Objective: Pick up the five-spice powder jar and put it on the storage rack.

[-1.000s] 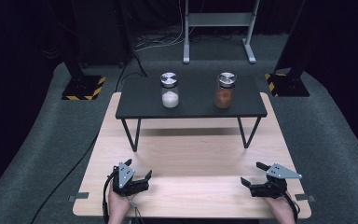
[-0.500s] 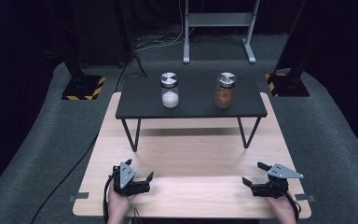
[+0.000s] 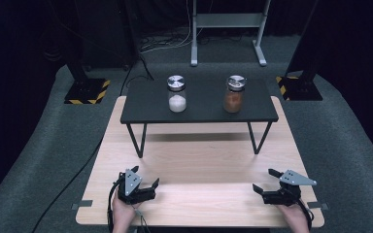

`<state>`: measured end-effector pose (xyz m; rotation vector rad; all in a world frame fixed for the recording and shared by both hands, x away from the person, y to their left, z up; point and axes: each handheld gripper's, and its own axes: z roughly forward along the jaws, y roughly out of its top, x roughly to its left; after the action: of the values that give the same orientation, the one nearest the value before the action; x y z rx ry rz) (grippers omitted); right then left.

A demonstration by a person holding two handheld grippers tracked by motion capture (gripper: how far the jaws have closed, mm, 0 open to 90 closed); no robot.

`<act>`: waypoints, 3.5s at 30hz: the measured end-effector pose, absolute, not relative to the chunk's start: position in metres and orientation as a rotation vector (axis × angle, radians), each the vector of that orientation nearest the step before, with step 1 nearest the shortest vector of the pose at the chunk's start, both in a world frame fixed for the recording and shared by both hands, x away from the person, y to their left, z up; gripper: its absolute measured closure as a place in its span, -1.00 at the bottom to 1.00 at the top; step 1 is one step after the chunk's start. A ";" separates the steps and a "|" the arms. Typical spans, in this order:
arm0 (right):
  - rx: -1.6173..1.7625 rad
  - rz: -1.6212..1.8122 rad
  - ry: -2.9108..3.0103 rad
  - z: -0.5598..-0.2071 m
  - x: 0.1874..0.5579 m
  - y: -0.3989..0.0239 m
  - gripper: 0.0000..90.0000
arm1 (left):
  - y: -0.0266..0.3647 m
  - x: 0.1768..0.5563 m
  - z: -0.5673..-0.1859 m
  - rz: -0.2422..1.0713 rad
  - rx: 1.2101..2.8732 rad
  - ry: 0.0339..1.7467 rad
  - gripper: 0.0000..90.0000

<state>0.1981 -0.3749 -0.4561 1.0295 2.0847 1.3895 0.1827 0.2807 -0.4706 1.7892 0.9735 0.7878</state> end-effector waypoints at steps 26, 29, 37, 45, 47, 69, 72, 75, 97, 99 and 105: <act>1.030 1.391 2.091 -0.456 0.199 -0.375 -0.90 | 0.279 0.184 -0.469 0.790 1.800 0.986 -0.80; 1.031 1.391 2.092 -0.456 0.199 -0.375 -0.90 | 0.279 0.185 -0.469 0.788 1.800 0.986 -0.80; 1.034 1.392 2.092 -0.456 0.199 -0.376 -0.90 | 0.279 0.185 -0.469 0.789 1.801 0.986 -0.80; 1.030 1.385 2.100 -0.455 0.200 -0.375 -0.91 | 0.279 0.185 -0.469 0.788 1.802 0.986 -0.80; 1.030 1.386 2.100 -0.455 0.200 -0.375 -0.91 | 0.279 0.185 -0.469 0.788 1.802 0.986 -0.80; 1.030 1.383 2.102 -0.455 0.200 -0.375 -0.91 | 0.279 0.186 -0.468 0.783 1.805 0.991 -0.80; 1.032 1.384 2.103 -0.454 0.200 -0.375 -0.91 | 0.279 0.186 -0.468 0.783 1.805 0.991 -0.80; 1.030 1.383 2.103 -0.454 0.200 -0.375 -0.91 | 0.279 0.186 -0.468 0.781 1.805 0.992 -0.80; 1.026 1.372 2.108 -0.454 0.200 -0.373 -0.91 | 0.279 0.187 -0.467 0.779 1.811 0.992 -0.80; 1.026 1.371 2.110 -0.454 0.201 -0.373 -0.91 | 0.279 0.187 -0.467 0.777 1.813 0.992 -0.80; 1.022 1.366 2.115 -0.453 0.201 -0.373 -0.91 | 0.278 0.187 -0.467 0.777 1.816 0.993 -0.80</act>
<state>0.2010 -0.3729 -0.4530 1.0221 2.1152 1.3660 0.1872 0.2780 -0.4667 1.8157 0.9933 0.7765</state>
